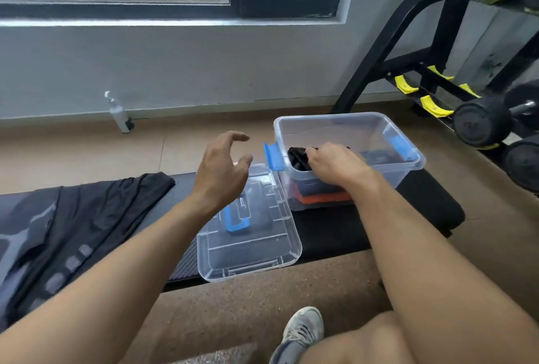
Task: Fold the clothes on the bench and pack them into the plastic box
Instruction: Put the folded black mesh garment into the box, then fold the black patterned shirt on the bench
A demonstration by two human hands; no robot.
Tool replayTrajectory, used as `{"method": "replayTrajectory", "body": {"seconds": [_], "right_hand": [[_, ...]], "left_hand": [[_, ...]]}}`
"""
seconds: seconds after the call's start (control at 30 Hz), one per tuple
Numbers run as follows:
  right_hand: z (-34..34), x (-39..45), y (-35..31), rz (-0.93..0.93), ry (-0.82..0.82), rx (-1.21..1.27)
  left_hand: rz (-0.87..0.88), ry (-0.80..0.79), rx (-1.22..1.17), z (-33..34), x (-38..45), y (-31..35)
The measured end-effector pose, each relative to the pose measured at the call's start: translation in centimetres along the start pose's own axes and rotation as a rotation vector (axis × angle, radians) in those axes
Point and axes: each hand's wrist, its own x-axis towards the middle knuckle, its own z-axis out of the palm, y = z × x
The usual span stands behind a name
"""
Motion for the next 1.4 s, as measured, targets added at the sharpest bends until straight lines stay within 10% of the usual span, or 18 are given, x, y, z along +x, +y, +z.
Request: {"method": "replayTrajectory", "body": {"seconds": [0.17, 0.3, 0.57, 1.03, 1.23, 1.4], "right_hand": [[-0.6, -0.9, -4.1, 0.049, 0.359, 0.071], [1.4, -2.1, -10.5, -0.256, 0.587, 0.312], [7.8, -6.4, -22.0, -0.646, 0.175, 0.343], [14.1, -4.6, -24.3, -0.808, -0.286, 0.018], [14.5, -3.7, -25.1, -0.796, -0.244, 0.064], [14.2, -4.3, -25.9, -0.821, -0.163, 0.263]], "left_hand": [[-0.142, 0.04, 0.004, -4.2, -2.3, -4.4], [-0.281, 0.018, 0.047, -7.2, -3.8, -7.9], [-0.53, -0.044, 0.147, -13.7, -7.2, -13.9], [-0.854, -0.022, 0.552, -19.6, -10.3, -23.1], [-0.84, 0.024, 0.333, -19.4, -9.5, -23.8], [-0.695, -0.071, -0.301, -19.6, -9.9, -19.6]]}}
